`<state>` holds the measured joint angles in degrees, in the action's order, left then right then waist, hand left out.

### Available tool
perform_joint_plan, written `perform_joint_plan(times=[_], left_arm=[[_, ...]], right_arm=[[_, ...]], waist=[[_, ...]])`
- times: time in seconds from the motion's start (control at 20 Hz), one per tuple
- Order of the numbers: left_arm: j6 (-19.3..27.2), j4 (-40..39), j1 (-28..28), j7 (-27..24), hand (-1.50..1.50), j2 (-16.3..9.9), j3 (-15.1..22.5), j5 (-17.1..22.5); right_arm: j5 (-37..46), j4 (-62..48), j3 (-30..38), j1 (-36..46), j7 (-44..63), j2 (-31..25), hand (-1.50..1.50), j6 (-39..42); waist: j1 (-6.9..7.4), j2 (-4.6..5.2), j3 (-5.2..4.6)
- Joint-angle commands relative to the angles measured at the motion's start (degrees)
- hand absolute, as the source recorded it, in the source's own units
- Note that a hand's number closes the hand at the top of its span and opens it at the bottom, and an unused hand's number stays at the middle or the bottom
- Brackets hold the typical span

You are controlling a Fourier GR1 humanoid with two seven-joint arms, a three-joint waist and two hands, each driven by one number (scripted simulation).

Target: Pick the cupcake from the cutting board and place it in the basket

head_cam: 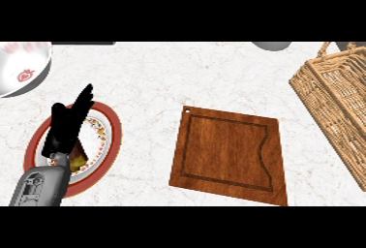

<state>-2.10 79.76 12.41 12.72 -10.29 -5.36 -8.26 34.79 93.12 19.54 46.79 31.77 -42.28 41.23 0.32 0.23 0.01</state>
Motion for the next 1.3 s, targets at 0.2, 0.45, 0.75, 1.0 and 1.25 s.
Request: perform_joint_plan(times=[0.2,0.45,0.75,1.0,1.25], left_arm=[[-1.9,1.5,-0.5,1.5,0.0,-0.9,-0.5,1.1],[1.5,-2.0,0.0,-1.4,0.0,1.4,0.2,-1.4],[-1.0,0.2,1.4,2.5,0.0,-1.0,-1.3,0.4],[-0.8,-0.1,1.0,1.5,0.0,-0.2,-0.7,0.2],[-2.4,2.6,-0.2,2.7,0.0,-1.1,-1.2,1.4]], right_arm=[[-0.5,-10.4,5.1,-9.6,-20.7,-6.5,1.5,-5.6],[3.7,-23.0,1.0,-7.7,-28.2,-6.9,1.5,-11.3],[5.5,-27.6,0.1,-11.5,-33.4,-3.9,1.5,-16.9],[2.8,-36.3,2.7,-10.0,-31.1,1.3,-1.5,-19.0],[-0.2,-41.8,5.8,-8.4,-36.9,-0.8,-1.5,-20.3]], waist=[[-0.31,-0.19,0.03],[0.25,0.01,-0.01],[-0.02,-0.15,0.0],[0.38,-0.02,0.02],[0.45,-0.14,0.03]])
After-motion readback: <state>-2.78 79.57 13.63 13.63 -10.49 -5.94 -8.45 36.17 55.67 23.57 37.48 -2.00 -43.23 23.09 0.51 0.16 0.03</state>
